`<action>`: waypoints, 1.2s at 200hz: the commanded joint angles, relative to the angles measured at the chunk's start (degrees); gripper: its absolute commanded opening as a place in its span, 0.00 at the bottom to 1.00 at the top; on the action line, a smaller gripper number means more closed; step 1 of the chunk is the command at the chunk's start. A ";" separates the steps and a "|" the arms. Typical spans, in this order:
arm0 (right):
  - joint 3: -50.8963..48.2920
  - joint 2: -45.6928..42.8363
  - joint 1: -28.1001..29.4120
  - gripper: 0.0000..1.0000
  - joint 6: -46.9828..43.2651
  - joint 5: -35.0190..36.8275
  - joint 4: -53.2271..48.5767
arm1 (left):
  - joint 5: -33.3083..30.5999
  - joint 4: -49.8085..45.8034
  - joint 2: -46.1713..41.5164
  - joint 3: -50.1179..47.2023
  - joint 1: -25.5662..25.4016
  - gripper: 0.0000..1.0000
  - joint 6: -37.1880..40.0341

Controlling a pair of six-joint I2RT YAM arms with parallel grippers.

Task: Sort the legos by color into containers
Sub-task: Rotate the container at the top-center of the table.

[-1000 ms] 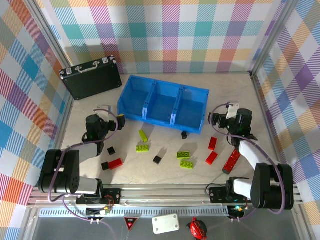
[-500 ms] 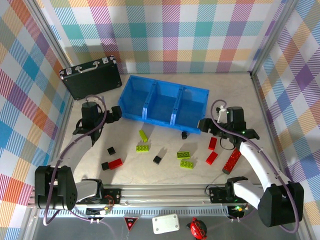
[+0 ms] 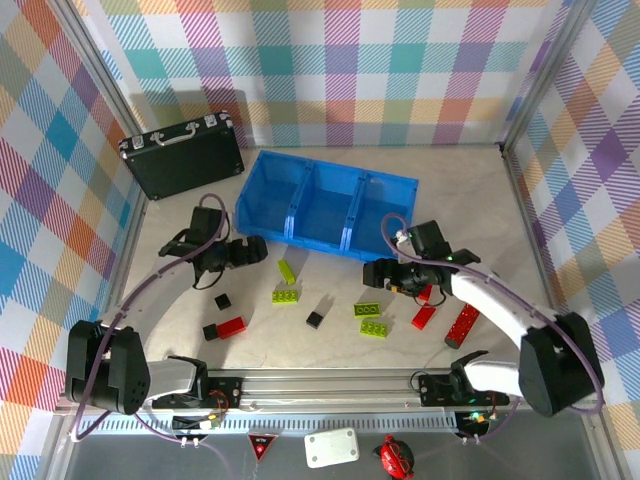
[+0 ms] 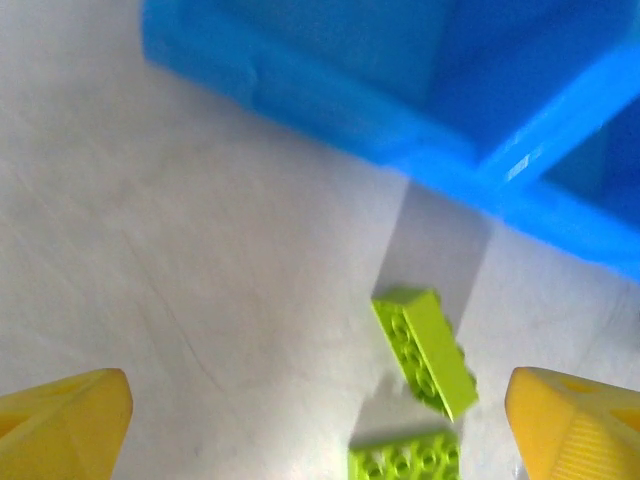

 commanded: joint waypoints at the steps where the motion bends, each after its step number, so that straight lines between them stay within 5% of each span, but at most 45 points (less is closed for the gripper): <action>1: 2.96 2.74 0.65 0.85 0.37 -1.59 4.04 | -6.58 -10.37 -0.33 1.79 -4.16 0.95 -4.48; 66: 8.82 11.48 0.51 0.89 -4.32 10.05 4.39 | -15.60 -18.31 -4.98 -3.03 -5.36 0.96 -19.30; 159: 16.59 19.40 -3.66 0.89 -6.83 17.64 4.83 | -13.52 -19.98 -8.49 -7.79 -0.21 0.79 -21.28; 240: 21.28 22.45 -9.55 0.90 -8.17 16.91 4.33 | -12.39 -17.52 -4.96 -7.87 1.15 0.62 -19.50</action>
